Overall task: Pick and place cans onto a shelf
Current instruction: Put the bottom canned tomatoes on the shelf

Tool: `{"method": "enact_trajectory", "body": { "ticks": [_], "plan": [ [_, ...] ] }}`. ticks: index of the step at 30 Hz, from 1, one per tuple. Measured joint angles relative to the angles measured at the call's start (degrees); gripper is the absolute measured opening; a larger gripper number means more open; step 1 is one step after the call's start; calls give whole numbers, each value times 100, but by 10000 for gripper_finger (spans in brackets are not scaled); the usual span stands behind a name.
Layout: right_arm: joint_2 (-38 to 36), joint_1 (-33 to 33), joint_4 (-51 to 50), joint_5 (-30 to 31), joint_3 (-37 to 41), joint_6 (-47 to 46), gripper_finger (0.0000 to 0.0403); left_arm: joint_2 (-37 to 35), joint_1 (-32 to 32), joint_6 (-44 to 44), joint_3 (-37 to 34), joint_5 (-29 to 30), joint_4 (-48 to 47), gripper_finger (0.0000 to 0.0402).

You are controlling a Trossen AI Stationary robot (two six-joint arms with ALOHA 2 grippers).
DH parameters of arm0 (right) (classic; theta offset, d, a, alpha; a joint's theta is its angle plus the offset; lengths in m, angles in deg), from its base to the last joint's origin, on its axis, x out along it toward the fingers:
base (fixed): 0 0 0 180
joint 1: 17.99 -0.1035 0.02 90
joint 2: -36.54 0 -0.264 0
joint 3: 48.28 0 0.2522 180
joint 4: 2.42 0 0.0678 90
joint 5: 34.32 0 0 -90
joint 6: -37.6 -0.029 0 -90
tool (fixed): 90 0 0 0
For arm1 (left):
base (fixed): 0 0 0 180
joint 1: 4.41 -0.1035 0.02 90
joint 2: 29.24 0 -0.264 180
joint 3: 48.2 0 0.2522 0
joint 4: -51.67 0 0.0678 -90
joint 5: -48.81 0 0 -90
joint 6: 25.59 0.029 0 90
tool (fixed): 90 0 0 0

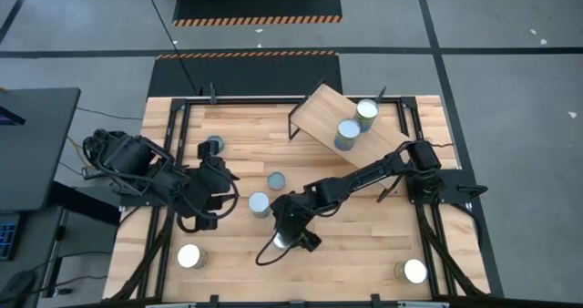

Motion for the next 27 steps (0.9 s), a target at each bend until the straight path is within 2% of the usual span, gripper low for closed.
{"method": "enact_trajectory", "body": {
  "ticks": [4,8,12,20,27],
  "plan": [
    [-29,-1,-18,0,-7,-43,317,0,2,149,0,-1,-2,172],
    [-73,-88,-35,284,-33,-376,317,0,0,235,0,171,-2,172],
    [-333,-274,-332,1092,-118,-1126,317,0,-64,349,0,448,0,172],
    [-1481,-1020,-2079,2534,-123,-2920,320,1,-362,915,0,759,-2,172],
    [-2715,-1512,-3597,3804,-123,-4773,321,0,-1093,1515,0,855,-2,172]
  ]
}}
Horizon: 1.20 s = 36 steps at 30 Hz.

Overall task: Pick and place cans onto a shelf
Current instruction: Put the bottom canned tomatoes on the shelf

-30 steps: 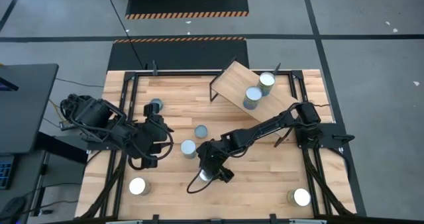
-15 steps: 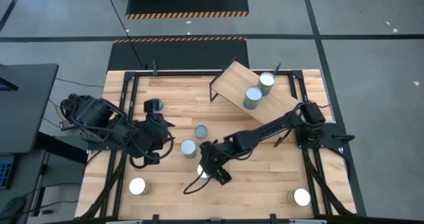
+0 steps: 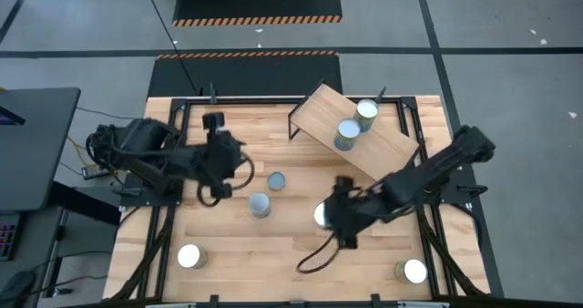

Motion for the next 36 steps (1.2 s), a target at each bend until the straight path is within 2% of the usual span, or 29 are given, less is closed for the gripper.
{"method": "enact_trajectory", "body": {
  "ticks": [3,7,12,19,26,36],
  "plan": [
    [-543,-122,-589,401,-2,-604,321,0,-400,66,0,-84,0,172],
    [-1145,-204,-1376,926,-2,-1392,321,0,-829,178,0,-943,0,172],
    [-1666,-189,-2515,1387,-2,-2466,322,0,-1144,154,0,-1550,0,172],
    [-2164,-174,-3479,1595,-2,-3137,322,0,-1351,180,0,-1578,0,172],
    [-2808,246,-3501,1849,518,-3732,322,0,-1421,177,0,-1580,0,172],
    [-3639,1150,-3508,1688,1480,-3247,322,0,-1420,128,0,-1580,0,172]
  ]
}}
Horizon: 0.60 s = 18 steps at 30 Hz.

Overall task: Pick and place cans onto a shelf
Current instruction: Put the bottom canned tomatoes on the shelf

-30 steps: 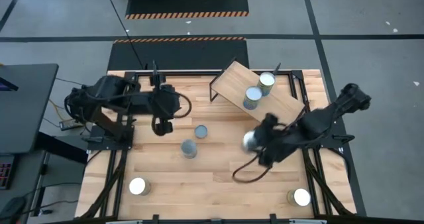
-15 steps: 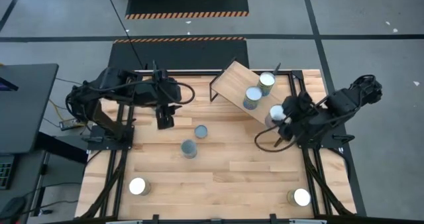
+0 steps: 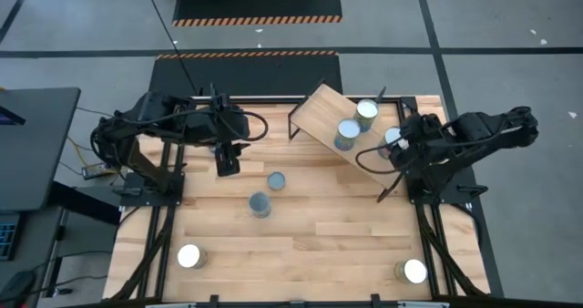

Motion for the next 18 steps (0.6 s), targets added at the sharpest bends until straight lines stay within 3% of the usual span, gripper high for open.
{"method": "enact_trajectory", "body": {
  "ticks": [6,18],
  "plan": [
    [-318,640,319,-589,411,808,323,0,2,-105,0,2,0,172],
    [-1145,1353,415,-532,579,1184,323,1,8,-144,0,2,0,172]
  ]
}}
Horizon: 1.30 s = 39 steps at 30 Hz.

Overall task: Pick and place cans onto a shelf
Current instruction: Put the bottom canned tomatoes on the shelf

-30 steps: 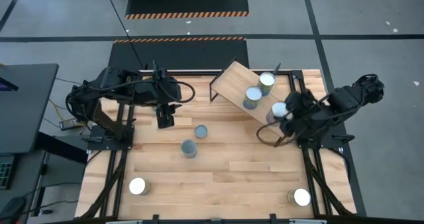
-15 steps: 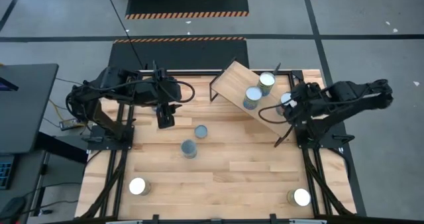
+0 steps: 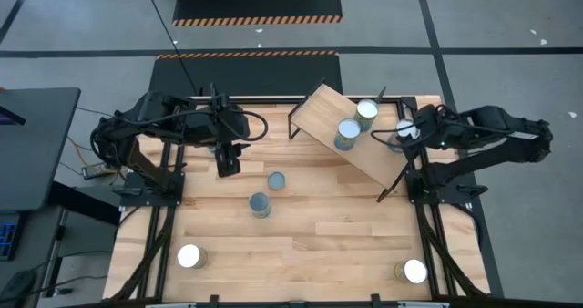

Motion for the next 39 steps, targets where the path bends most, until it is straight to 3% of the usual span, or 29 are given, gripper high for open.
{"method": "enact_trajectory", "body": {
  "ticks": [9,18,21,25,39],
  "plan": [
    [-188,189,859,-54,718,385,323,-1,-2,-68,0,20,0,172],
    [-125,703,1275,-264,733,934,323,-1,0,-113,0,20,0,172],
    [-47,887,1252,-582,733,1182,323,-1,-2,-117,0,20,0,172],
    [-42,1103,1331,-432,733,1264,323,-1,-1,-136,0,20,0,172],
    [-146,1378,962,-908,697,1628,323,-1,-2,-154,0,22,0,172]
  ]
}}
